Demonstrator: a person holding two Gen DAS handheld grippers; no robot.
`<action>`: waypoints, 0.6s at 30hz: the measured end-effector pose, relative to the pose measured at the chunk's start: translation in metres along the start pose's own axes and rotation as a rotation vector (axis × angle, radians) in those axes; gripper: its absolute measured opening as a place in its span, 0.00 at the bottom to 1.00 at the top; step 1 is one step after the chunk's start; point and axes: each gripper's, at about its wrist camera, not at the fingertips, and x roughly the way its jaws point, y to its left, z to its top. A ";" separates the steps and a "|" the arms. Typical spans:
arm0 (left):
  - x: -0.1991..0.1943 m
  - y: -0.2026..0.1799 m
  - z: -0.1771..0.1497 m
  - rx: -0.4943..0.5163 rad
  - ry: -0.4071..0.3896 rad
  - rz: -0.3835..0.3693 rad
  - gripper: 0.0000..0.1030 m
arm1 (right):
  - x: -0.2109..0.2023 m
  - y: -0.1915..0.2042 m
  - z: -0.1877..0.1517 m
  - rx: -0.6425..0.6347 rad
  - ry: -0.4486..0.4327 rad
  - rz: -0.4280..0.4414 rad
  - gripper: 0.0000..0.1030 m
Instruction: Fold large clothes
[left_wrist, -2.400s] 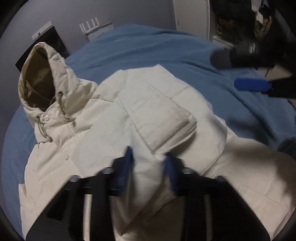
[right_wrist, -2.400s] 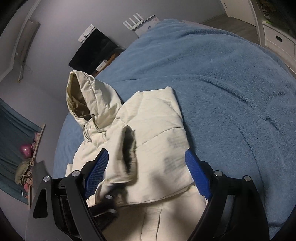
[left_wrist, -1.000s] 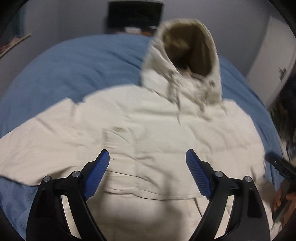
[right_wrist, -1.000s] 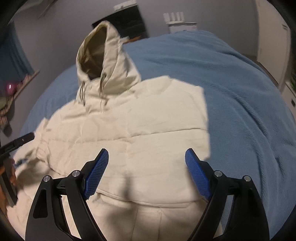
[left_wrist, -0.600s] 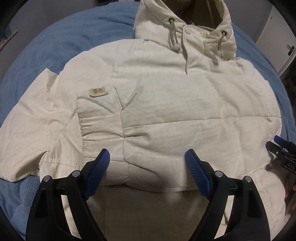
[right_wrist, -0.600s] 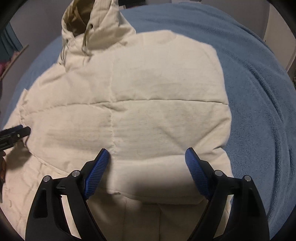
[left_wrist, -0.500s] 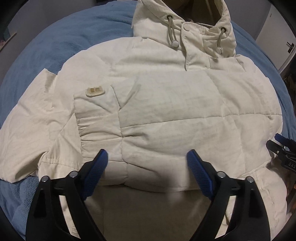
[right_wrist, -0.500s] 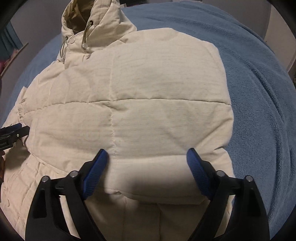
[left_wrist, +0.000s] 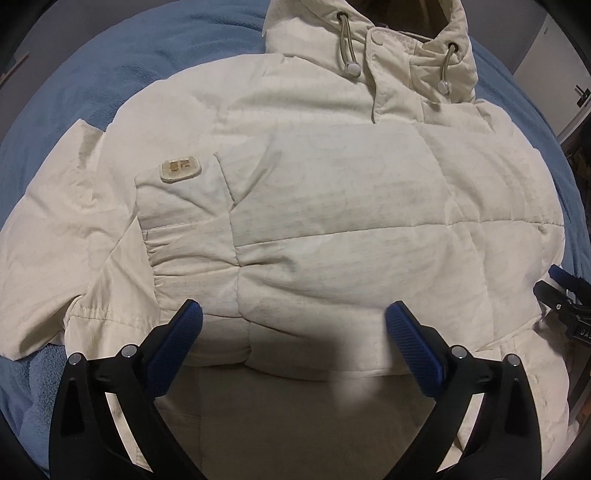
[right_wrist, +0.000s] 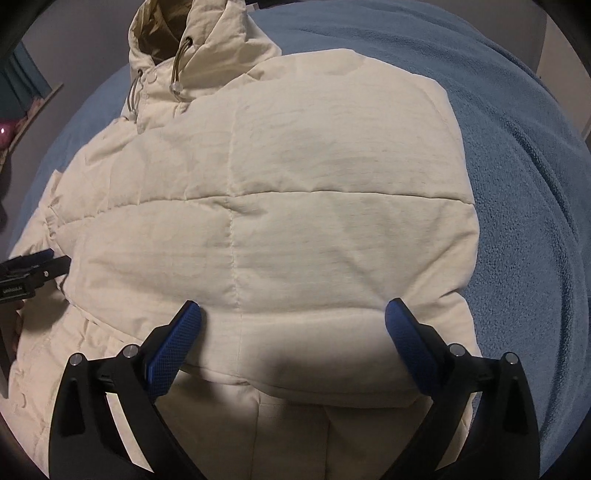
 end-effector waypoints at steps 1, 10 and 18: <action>0.002 -0.003 0.006 0.000 0.003 0.000 0.94 | 0.001 0.001 0.000 -0.006 0.002 -0.008 0.93; 0.006 -0.003 0.016 -0.017 -0.007 -0.027 0.94 | 0.000 0.003 0.001 -0.004 -0.011 -0.007 0.93; -0.063 0.029 0.008 -0.130 -0.254 -0.015 0.94 | -0.038 -0.007 0.003 0.052 -0.212 0.040 0.93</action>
